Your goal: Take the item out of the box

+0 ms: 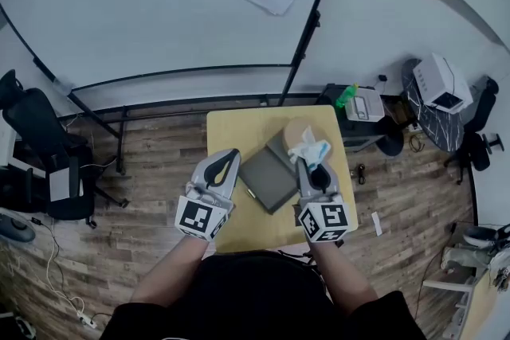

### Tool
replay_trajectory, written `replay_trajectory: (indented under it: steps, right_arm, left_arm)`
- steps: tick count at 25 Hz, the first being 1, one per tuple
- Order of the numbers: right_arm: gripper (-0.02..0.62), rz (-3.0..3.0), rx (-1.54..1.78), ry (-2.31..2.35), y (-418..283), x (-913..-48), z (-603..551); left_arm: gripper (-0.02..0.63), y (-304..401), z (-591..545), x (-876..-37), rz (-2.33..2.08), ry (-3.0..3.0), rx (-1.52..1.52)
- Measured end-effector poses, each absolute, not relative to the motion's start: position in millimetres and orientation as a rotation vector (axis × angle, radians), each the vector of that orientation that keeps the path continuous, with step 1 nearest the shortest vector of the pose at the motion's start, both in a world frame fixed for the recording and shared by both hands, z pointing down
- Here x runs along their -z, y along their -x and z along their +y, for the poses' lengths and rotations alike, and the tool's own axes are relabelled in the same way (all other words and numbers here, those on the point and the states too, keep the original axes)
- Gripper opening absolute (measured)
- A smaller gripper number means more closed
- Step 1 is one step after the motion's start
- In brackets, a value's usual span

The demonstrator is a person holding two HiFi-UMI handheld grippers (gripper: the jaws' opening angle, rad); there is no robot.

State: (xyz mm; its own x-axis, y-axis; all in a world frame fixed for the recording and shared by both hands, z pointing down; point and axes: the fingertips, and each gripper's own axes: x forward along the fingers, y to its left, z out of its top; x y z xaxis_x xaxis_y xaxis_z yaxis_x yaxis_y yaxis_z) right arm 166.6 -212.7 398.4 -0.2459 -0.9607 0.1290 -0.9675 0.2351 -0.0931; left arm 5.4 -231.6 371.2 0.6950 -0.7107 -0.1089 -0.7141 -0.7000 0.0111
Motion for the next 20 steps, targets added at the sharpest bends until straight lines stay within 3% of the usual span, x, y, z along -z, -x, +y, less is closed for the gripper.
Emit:
replay_trajectory:
  steps: [20]
  right_arm:
    - [0.095,-2.383,-0.244,-1.900,-188.1,-407.9,-206.4]
  left_arm:
    - [-0.002,-1.3,-228.9,-368.7,1.230,2.848,-0.151]
